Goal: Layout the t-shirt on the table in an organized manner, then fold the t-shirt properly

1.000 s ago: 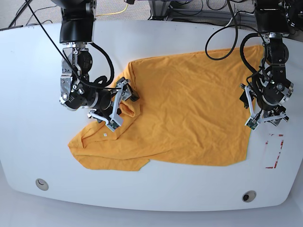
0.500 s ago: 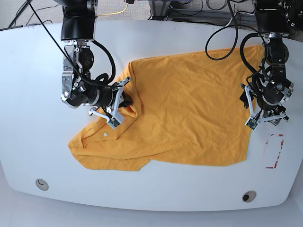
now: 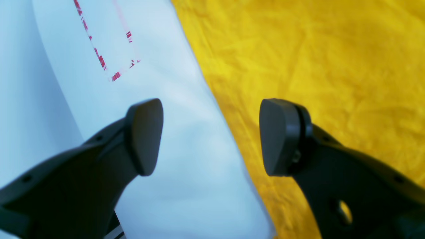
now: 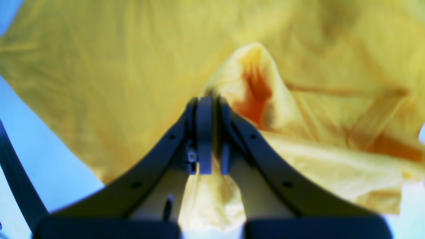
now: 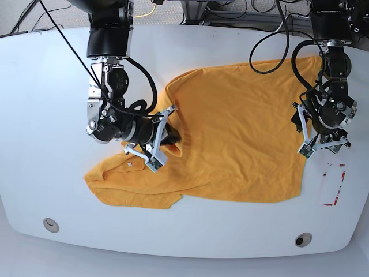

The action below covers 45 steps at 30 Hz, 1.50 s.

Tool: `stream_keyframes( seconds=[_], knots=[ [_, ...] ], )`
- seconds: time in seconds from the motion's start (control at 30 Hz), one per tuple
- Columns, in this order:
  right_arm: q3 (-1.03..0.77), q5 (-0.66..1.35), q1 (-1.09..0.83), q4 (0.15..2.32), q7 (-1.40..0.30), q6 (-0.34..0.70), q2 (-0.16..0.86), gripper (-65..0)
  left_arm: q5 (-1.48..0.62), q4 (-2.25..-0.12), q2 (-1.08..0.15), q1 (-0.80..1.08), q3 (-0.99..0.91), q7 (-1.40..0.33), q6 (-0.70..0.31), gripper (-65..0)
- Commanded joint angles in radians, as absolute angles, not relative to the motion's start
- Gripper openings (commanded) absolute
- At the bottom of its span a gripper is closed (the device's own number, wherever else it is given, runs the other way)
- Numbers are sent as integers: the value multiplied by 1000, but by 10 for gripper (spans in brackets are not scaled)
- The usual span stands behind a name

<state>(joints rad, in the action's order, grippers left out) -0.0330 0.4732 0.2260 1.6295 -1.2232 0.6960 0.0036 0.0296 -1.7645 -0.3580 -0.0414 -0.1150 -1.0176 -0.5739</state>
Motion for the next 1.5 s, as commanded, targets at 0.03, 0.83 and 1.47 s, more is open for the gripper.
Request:
stream_keyframes(
  seconds=[0.03, 0.83, 1.47],
  knots=[
    [5, 492, 292, 1621, -1196, 698, -27, -615, 33, -1790, -375, -58, -122, -1007, -570, -222],
    [-16, 504, 328, 1616, -1196, 611, 104, -62, 33, -1790, -392, -59, -122, -1007, -570, -222],
    [-174, 578, 110, 1669, -1194, 698, 200, -67, 31, -1788, -390, -62, -120, -1007, -570, -222]
  ],
)
